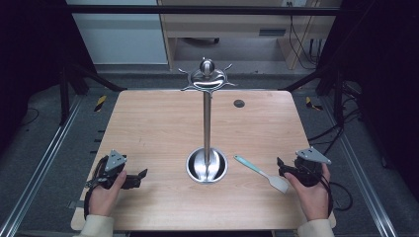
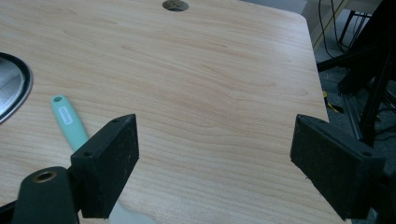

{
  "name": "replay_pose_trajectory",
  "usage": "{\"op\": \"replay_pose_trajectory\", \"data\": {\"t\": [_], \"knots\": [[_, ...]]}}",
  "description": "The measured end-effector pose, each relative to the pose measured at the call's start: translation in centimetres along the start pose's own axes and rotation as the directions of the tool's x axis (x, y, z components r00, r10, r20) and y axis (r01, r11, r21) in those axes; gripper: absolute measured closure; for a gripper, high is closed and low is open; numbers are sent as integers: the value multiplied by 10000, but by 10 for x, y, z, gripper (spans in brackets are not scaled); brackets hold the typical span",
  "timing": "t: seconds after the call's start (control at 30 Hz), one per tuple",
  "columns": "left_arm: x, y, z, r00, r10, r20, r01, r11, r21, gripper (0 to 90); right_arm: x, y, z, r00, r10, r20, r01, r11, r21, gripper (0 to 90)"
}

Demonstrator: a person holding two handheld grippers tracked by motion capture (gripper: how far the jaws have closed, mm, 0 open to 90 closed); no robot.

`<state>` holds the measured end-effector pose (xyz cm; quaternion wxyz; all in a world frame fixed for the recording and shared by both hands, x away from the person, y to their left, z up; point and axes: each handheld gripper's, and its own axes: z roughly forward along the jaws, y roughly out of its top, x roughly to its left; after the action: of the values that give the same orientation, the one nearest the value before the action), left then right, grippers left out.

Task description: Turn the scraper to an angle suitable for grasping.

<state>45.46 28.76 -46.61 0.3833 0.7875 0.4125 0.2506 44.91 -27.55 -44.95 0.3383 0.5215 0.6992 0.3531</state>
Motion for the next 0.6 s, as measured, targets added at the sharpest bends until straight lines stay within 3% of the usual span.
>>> {"op": "replay_pose_trajectory", "data": {"t": [0.17,0.4,0.43,0.47,0.5,0.6], "knots": [[-1,0,1,9999,115,-42,-114,9999,94,45,2,1,-1,9999,-78,-84,77,10000,-14,178],[-1,-1,1,9999,126,-72,-125,9998,149,45,3,3,-2,9994,-144,-330,144,9999,0,282],[-1,-1,1,9999,130,-84,-129,9997,193,45,4,5,-3,9988,-218,-448,217,9998,-19,352],[-1,-1,1,9999,130,-84,-129,9997,193,45,4,5,-3,9988,-218,-448,217,9998,-19,352],[-2,-1,2,9999,146,-87,-144,9996,239,45,7,9,-4,9982,-389,-446,386,9992,-60,442],[-3,-1,3,9998,209,-76,-207,9992,332,45,9,14,-4,9969,-612,-493,607,9981,-111,504]]}}
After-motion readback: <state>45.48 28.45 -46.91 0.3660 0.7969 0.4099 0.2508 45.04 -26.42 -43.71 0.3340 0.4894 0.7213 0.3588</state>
